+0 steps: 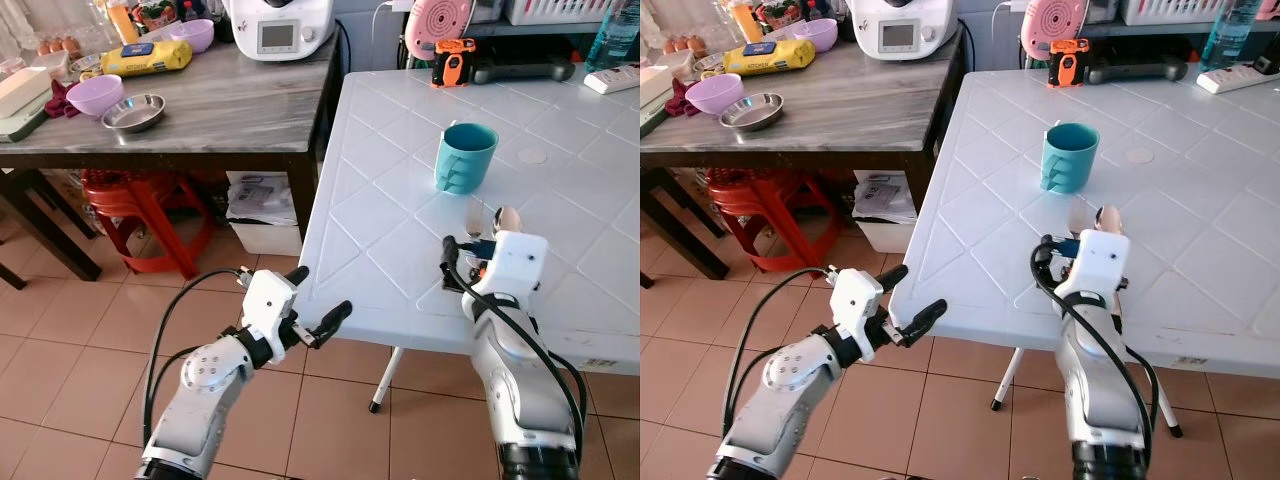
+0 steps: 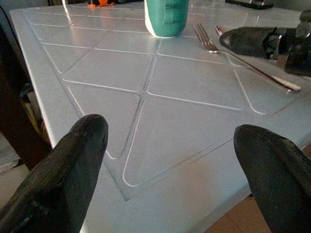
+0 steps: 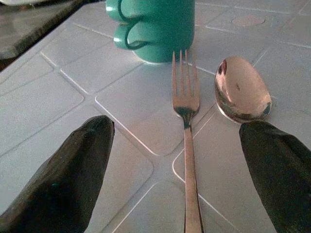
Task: Setting the table
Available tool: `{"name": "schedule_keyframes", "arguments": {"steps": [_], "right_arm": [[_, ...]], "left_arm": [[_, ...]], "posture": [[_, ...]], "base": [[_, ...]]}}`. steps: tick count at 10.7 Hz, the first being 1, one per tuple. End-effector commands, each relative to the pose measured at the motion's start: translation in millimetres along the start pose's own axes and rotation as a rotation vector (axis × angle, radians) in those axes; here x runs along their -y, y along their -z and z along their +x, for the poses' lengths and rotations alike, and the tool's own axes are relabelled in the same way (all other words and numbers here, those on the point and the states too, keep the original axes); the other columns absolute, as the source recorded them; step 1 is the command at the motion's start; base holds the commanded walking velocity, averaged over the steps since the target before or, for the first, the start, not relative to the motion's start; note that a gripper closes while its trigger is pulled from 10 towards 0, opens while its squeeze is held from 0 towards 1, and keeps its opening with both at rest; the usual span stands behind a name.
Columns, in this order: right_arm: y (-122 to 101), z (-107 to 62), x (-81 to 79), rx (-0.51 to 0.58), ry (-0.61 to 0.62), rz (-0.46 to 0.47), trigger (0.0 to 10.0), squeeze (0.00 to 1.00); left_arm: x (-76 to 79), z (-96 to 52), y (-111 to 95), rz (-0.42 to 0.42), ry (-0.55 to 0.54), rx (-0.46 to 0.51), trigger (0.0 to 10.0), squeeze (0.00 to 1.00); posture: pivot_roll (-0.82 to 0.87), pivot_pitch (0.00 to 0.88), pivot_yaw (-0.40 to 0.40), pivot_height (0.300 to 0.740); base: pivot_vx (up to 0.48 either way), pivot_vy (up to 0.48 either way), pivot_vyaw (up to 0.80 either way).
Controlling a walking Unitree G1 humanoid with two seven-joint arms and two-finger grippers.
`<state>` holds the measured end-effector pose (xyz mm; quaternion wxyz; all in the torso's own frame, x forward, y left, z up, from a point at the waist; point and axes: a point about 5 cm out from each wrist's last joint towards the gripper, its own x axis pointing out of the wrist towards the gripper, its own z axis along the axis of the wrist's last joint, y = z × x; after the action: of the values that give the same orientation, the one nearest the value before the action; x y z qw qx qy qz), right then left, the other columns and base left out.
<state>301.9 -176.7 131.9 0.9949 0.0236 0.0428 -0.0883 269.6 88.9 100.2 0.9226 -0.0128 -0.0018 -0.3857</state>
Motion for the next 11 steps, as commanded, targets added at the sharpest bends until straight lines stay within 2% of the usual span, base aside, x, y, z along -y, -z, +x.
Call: {"name": "schedule_keyframes", "arguments": {"steps": [1, 2, 7, 8, 9, 11], "right_arm": [[5, 1.3, -2.4, -0.039, -0.003, -0.021, 10.0, 0.0], [9, 1.8, -1.6, -0.07, 0.007, -0.014, 10.0, 0.0], [15, 9.0, 5.3, -0.131, 0.024, -0.041, 10.0, 0.0], [15, 11.4, 8.2, -0.141, 0.029, -0.036, 1.9, 0.0], [14, 13.2, 8.7, -0.146, 0.026, -0.035, 0.0, 0.0], [12, 16.7, 7.1, -0.158, 0.003, -0.04, 0.0, 0.0]], "left_arm": [[-1.4, -1.7, 0, 0.002, 0.011, 0.0, 10.0, 0.0], [2.3, -1.1, 0, -0.018, 0.045, 0.006, 10.0, 0.0], [6.0, -0.1, -1, -0.029, 0.067, 0.018, 10.0, 0.0], [7.1, 0.1, -1, -0.032, 0.069, 0.016, 10.0, 0.0], [7.4, 0.5, -1, -0.031, 0.069, 0.015, 10.0, 0.0], [8.1, 0.8, -1, -0.032, 0.069, 0.015, 10.0, 0.0]], "posture": [[-0.14, 0.105, 0.118, 0.74], [-0.15, 0.105, 0.117, 0.74], [-0.15, 0.111, 0.12, 0.74], [-0.15, 0.112, 0.118, 0.74], [-0.15, 0.113, 0.117, 0.74], [-0.15, 0.114, 0.115, 0.74]], "base": [[0.0, 0.0, 0.0], [0.0, 0.0, 0.0], [0.0, 0.0, 0.0], [0.0, 0.0, 0.0], [0.0, 0.0, 0.0], [0.0, 0.0, 0.0]]}}
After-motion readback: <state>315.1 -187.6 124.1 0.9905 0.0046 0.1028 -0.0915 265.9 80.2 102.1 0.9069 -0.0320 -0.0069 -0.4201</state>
